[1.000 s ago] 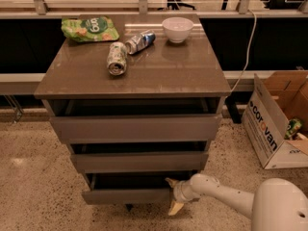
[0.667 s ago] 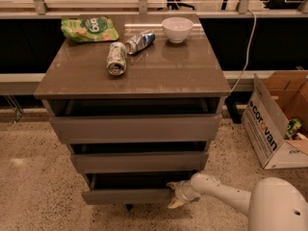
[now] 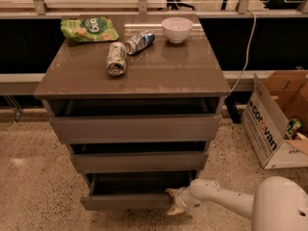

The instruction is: Open bottom drawer

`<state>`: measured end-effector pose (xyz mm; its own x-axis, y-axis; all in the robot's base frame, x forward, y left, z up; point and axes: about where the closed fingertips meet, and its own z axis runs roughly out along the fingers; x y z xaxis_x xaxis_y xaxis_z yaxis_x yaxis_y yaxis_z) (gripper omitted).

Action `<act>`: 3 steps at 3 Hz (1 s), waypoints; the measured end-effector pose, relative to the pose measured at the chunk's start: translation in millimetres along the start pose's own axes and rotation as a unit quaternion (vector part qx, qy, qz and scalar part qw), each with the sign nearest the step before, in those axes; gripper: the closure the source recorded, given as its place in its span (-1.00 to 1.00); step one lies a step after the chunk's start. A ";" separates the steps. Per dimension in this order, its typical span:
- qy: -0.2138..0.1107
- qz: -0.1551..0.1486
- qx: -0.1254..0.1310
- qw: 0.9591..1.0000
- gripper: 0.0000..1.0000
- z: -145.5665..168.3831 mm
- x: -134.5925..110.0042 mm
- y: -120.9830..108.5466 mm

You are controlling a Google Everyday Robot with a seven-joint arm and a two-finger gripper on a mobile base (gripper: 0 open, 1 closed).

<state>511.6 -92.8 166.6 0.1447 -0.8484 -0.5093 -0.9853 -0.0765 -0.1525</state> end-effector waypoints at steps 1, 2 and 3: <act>0.000 -0.014 -0.028 0.999 -0.10 -6.7 -17.1 35.1; -0.002 -0.020 -0.044 0.999 -0.08 -20.3 -30.2 67.3; 0.005 -0.022 -0.058 0.998 -0.14 -41.4 -37.9 99.0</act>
Offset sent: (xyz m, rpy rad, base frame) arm -0.1202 0.0089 0.0436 -0.0139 0.0787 0.1098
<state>404.8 -89.9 205.9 0.1882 -0.8476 -0.4961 -0.9819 -0.1740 -0.0751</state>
